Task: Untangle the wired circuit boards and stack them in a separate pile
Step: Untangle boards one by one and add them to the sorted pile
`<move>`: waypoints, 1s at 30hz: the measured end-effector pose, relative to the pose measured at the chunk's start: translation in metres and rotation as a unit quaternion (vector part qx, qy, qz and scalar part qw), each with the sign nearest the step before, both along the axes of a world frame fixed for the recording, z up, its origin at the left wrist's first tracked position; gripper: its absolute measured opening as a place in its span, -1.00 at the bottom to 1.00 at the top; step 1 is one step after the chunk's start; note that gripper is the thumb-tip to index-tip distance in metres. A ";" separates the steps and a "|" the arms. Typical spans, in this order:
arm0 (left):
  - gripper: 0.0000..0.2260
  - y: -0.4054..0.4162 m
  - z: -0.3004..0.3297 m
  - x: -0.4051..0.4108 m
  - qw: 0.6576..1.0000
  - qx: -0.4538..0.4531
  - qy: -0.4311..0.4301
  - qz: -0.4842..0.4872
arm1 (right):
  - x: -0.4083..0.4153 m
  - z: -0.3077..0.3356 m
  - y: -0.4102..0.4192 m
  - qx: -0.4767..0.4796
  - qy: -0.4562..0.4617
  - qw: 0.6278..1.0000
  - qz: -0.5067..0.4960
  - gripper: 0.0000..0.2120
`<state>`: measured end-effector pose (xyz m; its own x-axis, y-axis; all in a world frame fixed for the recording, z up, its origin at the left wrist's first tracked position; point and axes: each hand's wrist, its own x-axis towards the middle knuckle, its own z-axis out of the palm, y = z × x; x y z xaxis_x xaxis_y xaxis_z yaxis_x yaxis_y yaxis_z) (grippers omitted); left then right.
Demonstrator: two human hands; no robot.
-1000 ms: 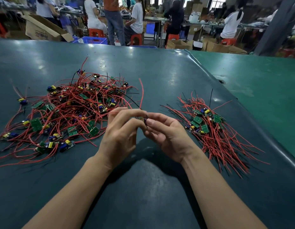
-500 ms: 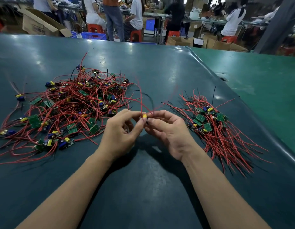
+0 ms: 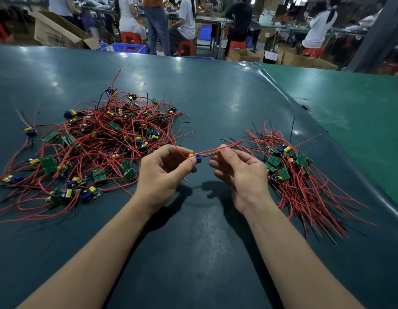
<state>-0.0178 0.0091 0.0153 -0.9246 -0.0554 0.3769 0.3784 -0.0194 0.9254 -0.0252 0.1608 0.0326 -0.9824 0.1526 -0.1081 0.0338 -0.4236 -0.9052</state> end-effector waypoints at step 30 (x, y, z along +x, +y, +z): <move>-0.93 -0.009 0.001 0.000 0.997 0.019 -0.060 -0.041 | -0.015 -0.002 0.016 -0.095 -0.017 0.991 -0.088 -0.78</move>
<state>-0.0176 0.0005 0.0163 -0.9650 0.0097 0.2621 0.2604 -0.0818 0.9620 -0.0403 0.1771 0.0306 -0.9375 0.2955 -0.1840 -0.0269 -0.5887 -0.8079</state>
